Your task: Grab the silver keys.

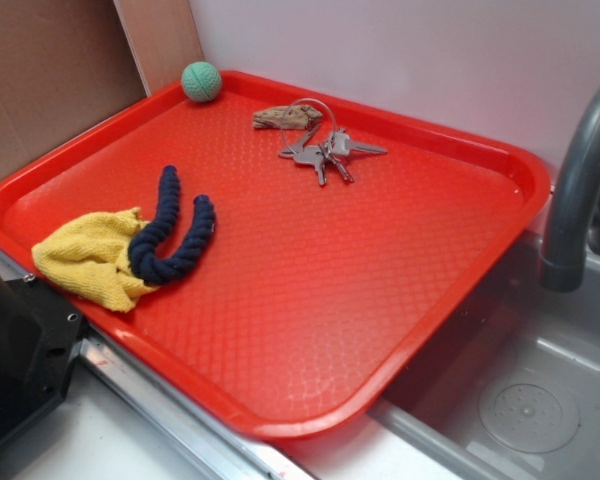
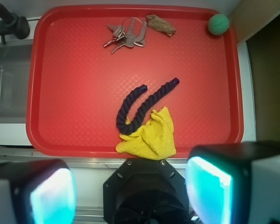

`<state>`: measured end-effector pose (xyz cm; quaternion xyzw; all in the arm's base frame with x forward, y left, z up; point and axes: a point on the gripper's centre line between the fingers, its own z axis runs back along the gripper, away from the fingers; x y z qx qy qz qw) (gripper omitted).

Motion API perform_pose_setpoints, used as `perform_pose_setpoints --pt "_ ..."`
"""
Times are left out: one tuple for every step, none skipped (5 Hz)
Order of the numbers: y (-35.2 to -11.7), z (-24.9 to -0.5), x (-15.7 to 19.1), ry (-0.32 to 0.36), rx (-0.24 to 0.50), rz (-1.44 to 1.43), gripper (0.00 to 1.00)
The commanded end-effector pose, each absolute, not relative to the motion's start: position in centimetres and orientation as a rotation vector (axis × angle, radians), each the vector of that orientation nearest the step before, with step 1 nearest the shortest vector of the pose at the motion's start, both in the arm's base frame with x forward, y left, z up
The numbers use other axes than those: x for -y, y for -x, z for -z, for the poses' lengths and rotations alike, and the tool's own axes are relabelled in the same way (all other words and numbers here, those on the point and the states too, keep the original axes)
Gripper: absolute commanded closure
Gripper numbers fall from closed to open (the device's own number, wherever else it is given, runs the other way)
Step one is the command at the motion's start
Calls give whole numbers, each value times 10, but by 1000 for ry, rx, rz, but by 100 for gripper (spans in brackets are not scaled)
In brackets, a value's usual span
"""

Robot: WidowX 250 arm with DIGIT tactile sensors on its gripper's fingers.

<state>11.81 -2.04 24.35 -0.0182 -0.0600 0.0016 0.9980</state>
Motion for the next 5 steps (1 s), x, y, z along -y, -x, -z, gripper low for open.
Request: perform_pose_setpoints --pt "-118 -244 20 36 120 -3 0" --pt "-151 -230 6 23 144 71 0" --pt "-202 -204 -20 8 216 194 0" --pt "-236 -177 -33 68 301 340 0" --pt "-256 -152 -42 106 345 343 0"
